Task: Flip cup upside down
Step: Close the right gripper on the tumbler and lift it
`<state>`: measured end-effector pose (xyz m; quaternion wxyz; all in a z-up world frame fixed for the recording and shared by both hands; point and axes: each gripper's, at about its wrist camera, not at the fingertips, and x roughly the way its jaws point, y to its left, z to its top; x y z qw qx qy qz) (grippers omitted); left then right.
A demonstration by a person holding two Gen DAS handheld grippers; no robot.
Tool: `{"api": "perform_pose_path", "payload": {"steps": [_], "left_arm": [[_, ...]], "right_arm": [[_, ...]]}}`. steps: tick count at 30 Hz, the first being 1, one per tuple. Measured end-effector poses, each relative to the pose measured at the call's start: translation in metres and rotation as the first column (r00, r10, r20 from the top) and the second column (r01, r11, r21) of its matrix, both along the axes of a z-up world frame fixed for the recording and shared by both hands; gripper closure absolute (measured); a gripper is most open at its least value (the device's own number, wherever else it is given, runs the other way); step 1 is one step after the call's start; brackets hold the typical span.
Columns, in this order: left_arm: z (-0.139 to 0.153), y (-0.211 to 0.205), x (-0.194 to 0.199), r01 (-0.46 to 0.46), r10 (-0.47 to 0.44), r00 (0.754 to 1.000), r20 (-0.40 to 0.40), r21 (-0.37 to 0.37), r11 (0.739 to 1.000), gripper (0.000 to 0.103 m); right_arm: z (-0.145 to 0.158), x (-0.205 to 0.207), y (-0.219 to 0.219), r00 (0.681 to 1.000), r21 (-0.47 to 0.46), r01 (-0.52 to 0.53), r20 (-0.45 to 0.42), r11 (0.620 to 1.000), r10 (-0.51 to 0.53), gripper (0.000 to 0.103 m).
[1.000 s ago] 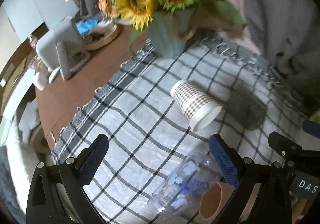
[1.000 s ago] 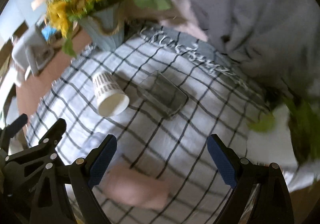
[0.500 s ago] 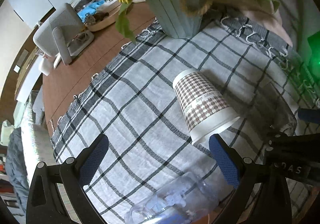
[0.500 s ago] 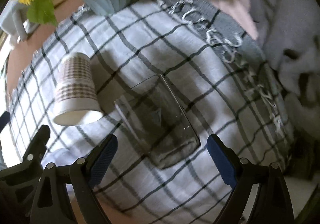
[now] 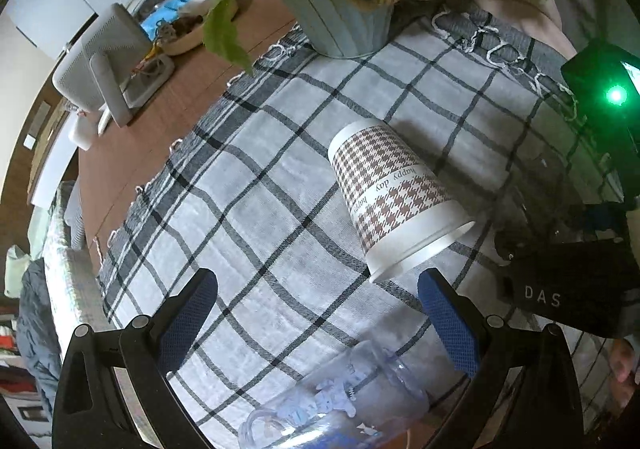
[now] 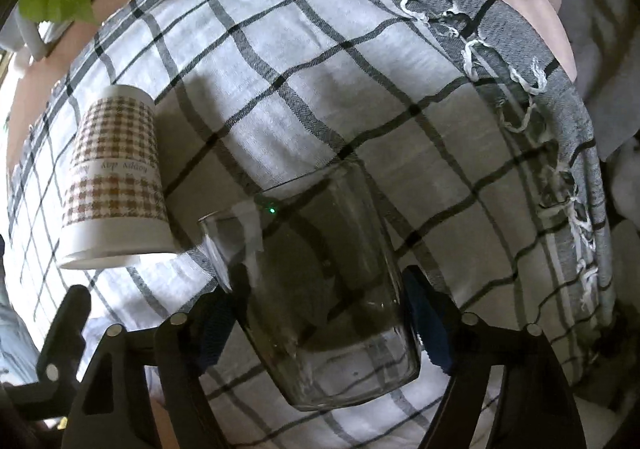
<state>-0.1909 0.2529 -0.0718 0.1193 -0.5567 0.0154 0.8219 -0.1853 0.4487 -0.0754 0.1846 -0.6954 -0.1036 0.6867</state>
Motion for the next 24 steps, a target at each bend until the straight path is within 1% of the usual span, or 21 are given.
{"api": "perform_pose_path", "payload": {"steps": [4, 6, 7, 8, 12, 14, 17, 18, 20, 21, 22, 24], "left_arm": [[0.008, -0.007, 0.005, 0.017, -0.017, 0.999, -0.042, 0.001, 1.000, 0.001], [0.012, -0.012, 0.007, 0.034, -0.033, 0.998, -0.058, 0.013, 0.999, 0.001], [0.015, -0.013, 0.010, -0.004, 0.005, 1.000, -0.031, 0.038, 0.999, 0.001], [0.018, -0.015, 0.012, 0.005, -0.003, 0.999, -0.040, 0.049, 0.999, 0.001], [0.034, -0.030, 0.021, 0.063, -0.053, 0.993, -0.108, 0.093, 0.994, 0.001], [0.041, -0.037, 0.026, 0.101, -0.083, 0.986, -0.144, 0.118, 0.988, 0.001], [0.051, -0.051, 0.031, 0.163, -0.132, 0.970, -0.204, 0.144, 0.976, 0.001], [0.053, -0.056, 0.032, 0.183, -0.148, 0.964, -0.221, 0.150, 0.972, 0.001], [0.057, -0.068, 0.034, 0.234, -0.188, 0.948, -0.255, 0.161, 0.959, 0.001], [0.058, -0.074, 0.036, 0.258, -0.208, 0.940, -0.272, 0.163, 0.952, 0.001], [0.058, -0.078, 0.039, 0.198, -0.160, 0.968, -0.195, 0.193, 0.961, 0.001], [0.058, -0.094, 0.041, 0.243, -0.194, 0.952, -0.235, 0.198, 0.950, 0.001]], "right_arm": [[0.014, 0.014, 0.000, 0.997, -0.011, 0.058, -0.050, 0.998, -0.059, 0.028], [0.024, 0.023, -0.004, 0.993, -0.011, 0.080, -0.081, 0.997, -0.080, 0.028], [0.032, 0.029, -0.006, 0.991, -0.008, 0.093, -0.098, 0.996, -0.093, 0.028], [0.040, 0.035, -0.010, 0.988, -0.002, 0.106, -0.115, 0.994, -0.106, 0.028], [0.073, 0.057, -0.028, 0.975, 0.022, 0.139, -0.179, 0.990, -0.132, 0.028], [0.096, 0.073, -0.039, 0.963, 0.036, 0.164, -0.222, 0.986, -0.152, 0.028], [0.111, 0.090, -0.069, 0.933, 0.057, 0.209, -0.309, 0.976, -0.182, 0.028], [0.112, 0.079, -0.077, 0.950, 0.069, 0.166, -0.278, 0.984, -0.141, 0.028], [0.115, 0.086, -0.094, 0.928, 0.079, 0.195, -0.338, 0.977, -0.158, 0.028], [0.115, 0.088, -0.103, 0.921, 0.076, 0.204, -0.352, 0.976, -0.165, 0.028], [0.117, 0.096, -0.115, 0.906, 0.065, 0.226, -0.382, 0.972, -0.185, 0.028], [0.116, 0.108, -0.131, 0.880, 0.045, 0.260, -0.421, 0.965, -0.218, 0.028]]}}
